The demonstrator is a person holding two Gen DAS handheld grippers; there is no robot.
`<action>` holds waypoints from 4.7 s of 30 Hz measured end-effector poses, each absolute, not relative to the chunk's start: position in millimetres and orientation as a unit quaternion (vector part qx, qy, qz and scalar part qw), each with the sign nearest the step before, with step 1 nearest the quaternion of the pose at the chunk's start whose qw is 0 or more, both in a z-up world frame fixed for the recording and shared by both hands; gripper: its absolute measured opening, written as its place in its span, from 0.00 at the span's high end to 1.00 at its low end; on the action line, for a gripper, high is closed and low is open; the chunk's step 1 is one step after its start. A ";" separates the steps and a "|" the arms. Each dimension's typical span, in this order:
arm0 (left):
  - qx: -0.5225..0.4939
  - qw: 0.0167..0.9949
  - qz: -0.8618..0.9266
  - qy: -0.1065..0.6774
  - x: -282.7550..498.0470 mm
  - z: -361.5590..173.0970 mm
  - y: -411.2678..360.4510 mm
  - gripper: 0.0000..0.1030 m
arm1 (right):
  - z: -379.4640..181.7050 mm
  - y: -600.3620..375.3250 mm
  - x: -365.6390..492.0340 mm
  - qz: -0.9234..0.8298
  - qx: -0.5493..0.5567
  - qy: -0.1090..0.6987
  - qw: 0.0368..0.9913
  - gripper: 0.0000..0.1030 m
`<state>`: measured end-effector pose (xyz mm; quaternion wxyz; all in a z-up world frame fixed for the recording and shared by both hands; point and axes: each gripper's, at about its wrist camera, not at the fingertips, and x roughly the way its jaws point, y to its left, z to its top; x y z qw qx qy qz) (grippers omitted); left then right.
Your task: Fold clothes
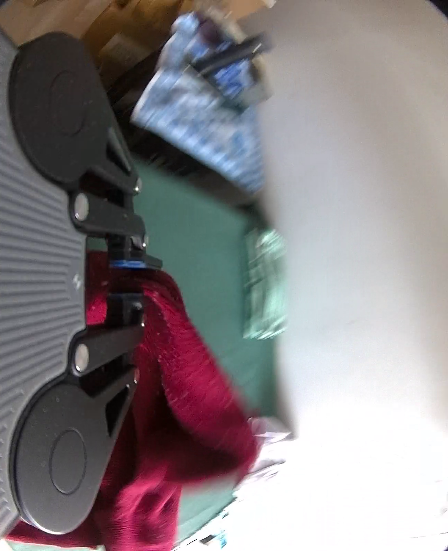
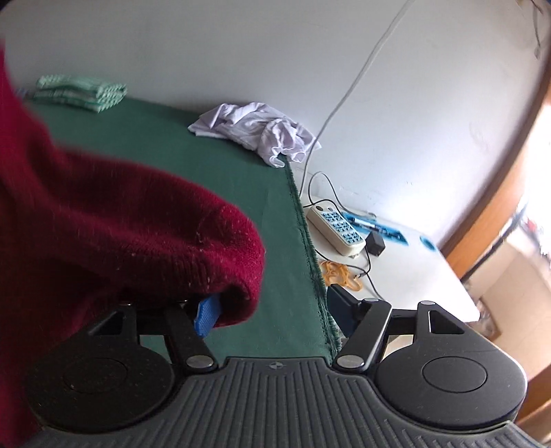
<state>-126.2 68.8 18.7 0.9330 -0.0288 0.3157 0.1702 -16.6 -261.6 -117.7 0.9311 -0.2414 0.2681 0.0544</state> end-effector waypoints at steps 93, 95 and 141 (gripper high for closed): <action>0.269 0.863 -0.064 0.423 -198.5 -130.3 -59.1 0.81 | -128.1 -198.5 -91.5 0.358 -0.208 0.362 0.835 0.92; 0.255 0.859 -0.064 0.440 -195.1 -135.3 -55.0 0.92 | -121.6 -202.9 -91.6 0.366 -0.185 0.365 0.836 0.92; 0.062 0.902 -0.010 0.427 -175.7 -101.4 63.8 0.32 | -111.2 -277.5 12.8 0.057 0.008 0.457 0.888 0.65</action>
